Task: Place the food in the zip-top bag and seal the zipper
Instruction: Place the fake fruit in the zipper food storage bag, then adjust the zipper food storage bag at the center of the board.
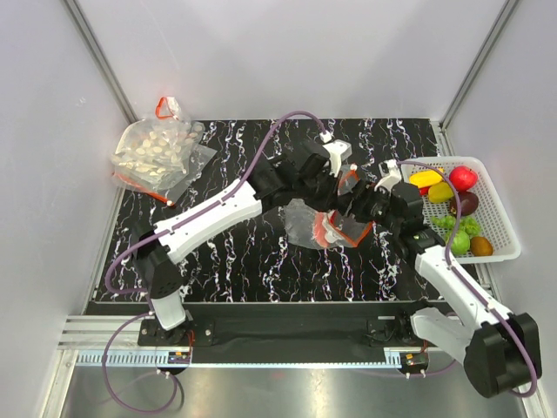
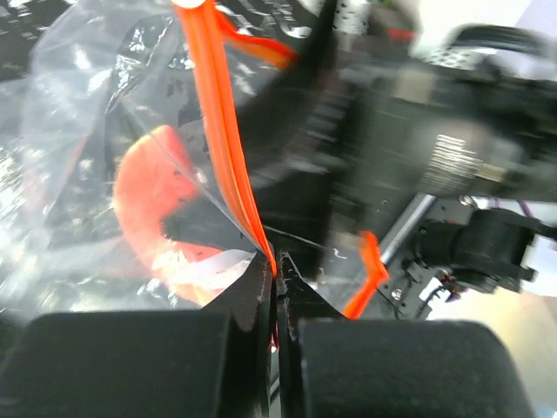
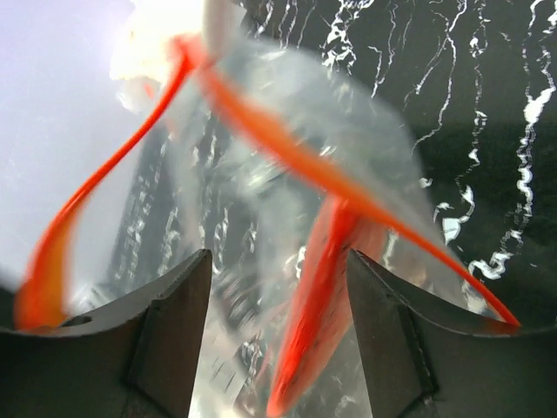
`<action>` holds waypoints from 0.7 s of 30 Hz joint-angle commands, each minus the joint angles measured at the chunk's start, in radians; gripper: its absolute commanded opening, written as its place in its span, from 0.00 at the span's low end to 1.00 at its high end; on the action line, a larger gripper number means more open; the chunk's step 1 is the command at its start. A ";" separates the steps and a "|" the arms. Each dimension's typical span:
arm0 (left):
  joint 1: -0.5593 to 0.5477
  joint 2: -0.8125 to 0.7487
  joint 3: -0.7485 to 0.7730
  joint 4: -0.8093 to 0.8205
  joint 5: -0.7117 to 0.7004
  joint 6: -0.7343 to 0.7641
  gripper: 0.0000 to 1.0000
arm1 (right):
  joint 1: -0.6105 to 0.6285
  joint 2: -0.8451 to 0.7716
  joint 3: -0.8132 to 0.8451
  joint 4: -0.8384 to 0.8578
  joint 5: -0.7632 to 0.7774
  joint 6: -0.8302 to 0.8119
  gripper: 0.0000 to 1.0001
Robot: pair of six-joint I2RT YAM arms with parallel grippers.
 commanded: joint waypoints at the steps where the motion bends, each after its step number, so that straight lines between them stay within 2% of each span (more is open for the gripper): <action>1: 0.019 -0.017 -0.024 0.018 -0.077 0.008 0.00 | 0.009 -0.067 0.093 -0.135 -0.026 -0.071 0.70; 3: 0.019 -0.010 -0.029 0.015 -0.117 0.014 0.00 | 0.009 -0.094 0.118 -0.216 -0.040 -0.083 0.70; 8: 0.029 0.001 -0.035 0.010 -0.136 0.019 0.00 | 0.008 -0.206 0.136 -0.277 -0.124 -0.106 0.65; 14: 0.035 -0.007 -0.049 0.007 -0.170 0.025 0.00 | 0.008 -0.263 0.188 -0.391 -0.066 -0.141 0.62; 16: 0.040 -0.013 -0.055 0.009 -0.170 0.022 0.00 | 0.008 -0.259 0.196 -0.443 0.027 -0.141 0.61; 21: 0.038 -0.042 -0.067 0.012 -0.174 0.025 0.00 | 0.008 -0.138 0.207 -0.497 0.060 -0.160 0.60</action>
